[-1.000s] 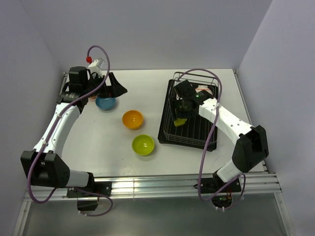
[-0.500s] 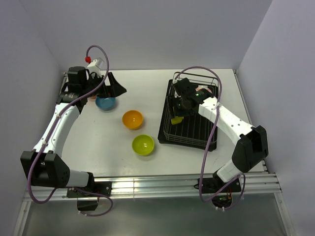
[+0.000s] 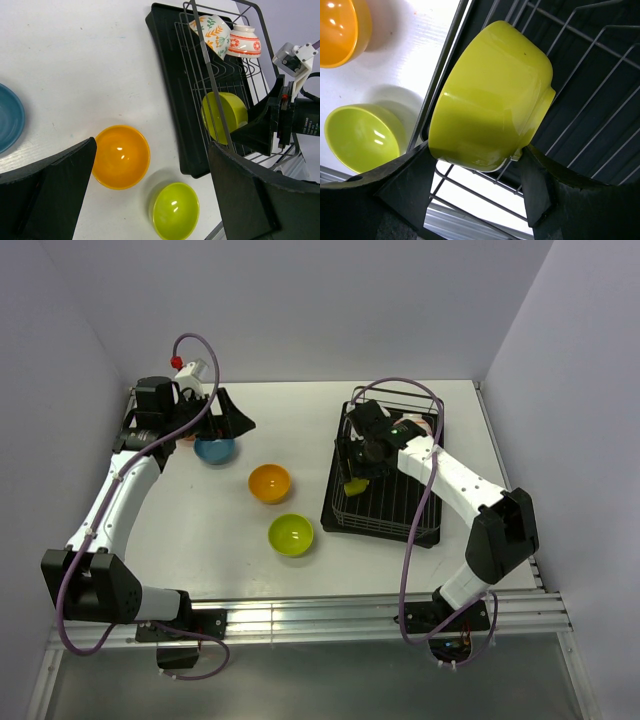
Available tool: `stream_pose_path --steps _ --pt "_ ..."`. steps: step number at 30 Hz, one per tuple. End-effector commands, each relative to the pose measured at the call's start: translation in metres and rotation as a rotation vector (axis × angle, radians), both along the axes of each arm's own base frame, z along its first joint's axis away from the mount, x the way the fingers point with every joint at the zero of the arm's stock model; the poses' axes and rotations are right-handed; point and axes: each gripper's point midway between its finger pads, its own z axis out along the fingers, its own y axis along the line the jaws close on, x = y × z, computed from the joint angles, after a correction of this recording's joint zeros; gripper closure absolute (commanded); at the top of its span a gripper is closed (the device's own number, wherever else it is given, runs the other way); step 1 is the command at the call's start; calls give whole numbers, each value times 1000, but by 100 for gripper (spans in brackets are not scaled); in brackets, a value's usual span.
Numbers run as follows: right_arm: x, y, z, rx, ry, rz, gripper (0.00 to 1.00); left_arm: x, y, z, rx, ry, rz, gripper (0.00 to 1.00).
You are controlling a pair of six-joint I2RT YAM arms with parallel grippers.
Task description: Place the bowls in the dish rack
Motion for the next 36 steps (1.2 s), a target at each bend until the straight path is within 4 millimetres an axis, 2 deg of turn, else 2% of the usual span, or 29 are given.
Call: stream_pose_path --steps 1,2,4,5,10,15,20,22,24,27,31,36 --pt "6 11 12 43 -38 5 45 -4 0 17 -10 -66 -21 0" --pt "6 11 13 45 -39 7 36 -5 -1 17 -12 -66 -22 1" --pt "5 11 15 48 -43 9 28 -4 -1 17 -12 -66 -22 0" --pt "4 11 16 49 -42 12 20 -5 0 18 -14 -68 -21 0" --pt "2 12 19 59 -38 22 6 -4 -1 16 -17 -63 -23 1" --pt "1 12 23 63 -44 25 4 -6 0 14 -9 -61 -32 1" --pt "2 8 43 73 -98 36 3 -14 0 6 24 -68 -78 1" --pt "4 4 59 87 -148 38 2 -19 -1 1 47 -76 -117 1" --pt "2 -1 73 95 -194 46 0 -22 0 -7 66 -72 -129 1" --pt "3 -9 90 98 -254 56 0 -19 7 -32 112 -20 -105 2" --pt "6 -19 110 130 -318 65 0 -13 17 -66 167 80 -47 12" --pt "12 -38 131 197 -351 42 0 -13 26 -114 280 151 -26 19"
